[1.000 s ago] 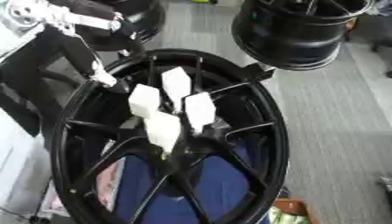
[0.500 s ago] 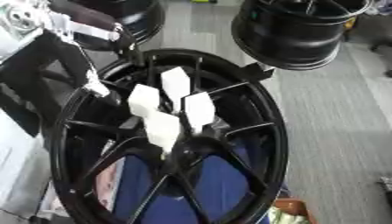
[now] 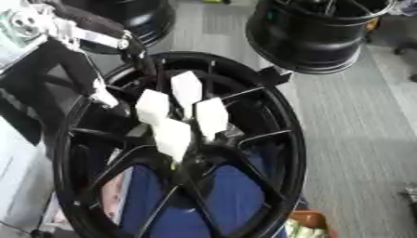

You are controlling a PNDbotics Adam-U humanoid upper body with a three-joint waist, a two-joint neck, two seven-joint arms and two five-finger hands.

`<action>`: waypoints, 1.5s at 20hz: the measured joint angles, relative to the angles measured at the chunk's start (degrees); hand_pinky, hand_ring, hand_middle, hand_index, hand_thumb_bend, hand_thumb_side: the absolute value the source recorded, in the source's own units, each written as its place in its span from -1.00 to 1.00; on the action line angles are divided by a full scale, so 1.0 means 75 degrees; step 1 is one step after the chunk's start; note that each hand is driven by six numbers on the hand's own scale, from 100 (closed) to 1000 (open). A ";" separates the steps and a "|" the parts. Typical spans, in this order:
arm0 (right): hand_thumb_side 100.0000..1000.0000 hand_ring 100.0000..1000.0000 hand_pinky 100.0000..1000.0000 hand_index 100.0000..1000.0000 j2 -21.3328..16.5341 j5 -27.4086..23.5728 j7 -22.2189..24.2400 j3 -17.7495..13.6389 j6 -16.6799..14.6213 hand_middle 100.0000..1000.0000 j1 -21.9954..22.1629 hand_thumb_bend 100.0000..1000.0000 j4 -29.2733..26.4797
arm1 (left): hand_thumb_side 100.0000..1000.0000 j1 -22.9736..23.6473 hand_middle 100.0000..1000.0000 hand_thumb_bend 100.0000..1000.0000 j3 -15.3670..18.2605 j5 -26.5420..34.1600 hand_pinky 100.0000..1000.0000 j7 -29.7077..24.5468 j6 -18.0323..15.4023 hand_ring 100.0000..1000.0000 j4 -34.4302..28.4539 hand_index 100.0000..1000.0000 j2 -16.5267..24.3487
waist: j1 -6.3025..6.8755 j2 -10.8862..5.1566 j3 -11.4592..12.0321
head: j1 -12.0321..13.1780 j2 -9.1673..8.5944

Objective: Pull the pin out of the wheel hub.

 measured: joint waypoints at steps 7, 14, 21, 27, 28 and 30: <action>-0.80 0.41 0.71 0.48 0.0065 0.0000 0.0000 0.0025 -0.0013 0.22 0.0039 -1.00 0.0000 | 0.03 -0.0004 0.48 0.03 -0.0080 -0.0223 0.55 0.0162 0.0338 0.56 0.0092 0.71 -0.0224 | 0.0028 -0.0001 -0.0016 | 0.0003 -0.0001; -0.76 0.41 0.71 0.48 0.0140 0.0000 -0.0065 0.0025 -0.0066 0.22 0.0062 -1.00 0.0000 | 0.02 -0.0023 0.48 0.03 -0.0119 -0.0237 0.55 0.0053 0.0470 0.56 0.0141 0.70 -0.0328 | 0.0048 -0.0001 -0.0030 | 0.0004 -0.0001; -0.68 0.41 0.71 0.48 0.0207 -0.0005 -0.0116 0.0025 -0.0098 0.22 0.0064 -1.00 0.0000 | -0.24 -0.0023 0.46 -0.06 -0.0153 -0.0352 0.53 -0.0049 0.0499 0.55 0.0245 0.67 -0.0396 | 0.0050 0.0004 -0.0041 | 0.0010 -0.0002; -0.66 0.41 0.72 0.47 0.0272 -0.0036 -0.0199 0.0022 -0.0126 0.22 0.0065 -1.00 0.0000 | -0.16 -0.0022 0.42 -0.15 -0.0182 -0.0442 0.49 -0.0085 0.0507 0.51 0.0378 0.64 -0.0514 | 0.0043 0.0033 -0.0046 | 0.0031 -0.0002; -0.67 0.41 0.72 0.47 0.0281 -0.0043 -0.0215 0.0022 -0.0130 0.22 0.0065 -1.00 0.0000 | -0.15 -0.0022 0.39 -0.19 -0.0192 -0.0439 0.48 -0.0090 0.0521 0.50 0.0382 0.63 -0.0540 | 0.0036 0.0034 -0.0049 | 0.0033 -0.0002; -0.67 0.41 0.71 0.47 0.0312 -0.0072 -0.0254 0.0018 -0.0133 0.22 0.0068 -1.00 0.0000 | -0.13 -0.0018 0.33 -0.25 -0.0192 -0.0414 0.46 -0.0075 0.0570 0.47 0.0389 0.60 -0.0587 | 0.0028 0.0035 -0.0050 | 0.0034 -0.0003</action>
